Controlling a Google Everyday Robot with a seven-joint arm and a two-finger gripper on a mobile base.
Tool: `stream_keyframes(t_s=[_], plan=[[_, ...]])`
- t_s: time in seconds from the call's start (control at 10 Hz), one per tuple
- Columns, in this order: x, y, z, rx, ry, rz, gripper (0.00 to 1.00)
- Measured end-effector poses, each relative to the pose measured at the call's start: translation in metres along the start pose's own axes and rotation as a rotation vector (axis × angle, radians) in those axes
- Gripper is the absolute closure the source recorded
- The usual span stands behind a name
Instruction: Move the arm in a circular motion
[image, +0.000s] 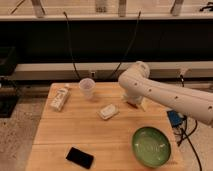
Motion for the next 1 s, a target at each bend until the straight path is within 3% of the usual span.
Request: stream_keyframes(t_s=[1.0], plan=[[-0.014, -0.005, 0.004, -0.006, -0.021, -0.094, 0.2]])
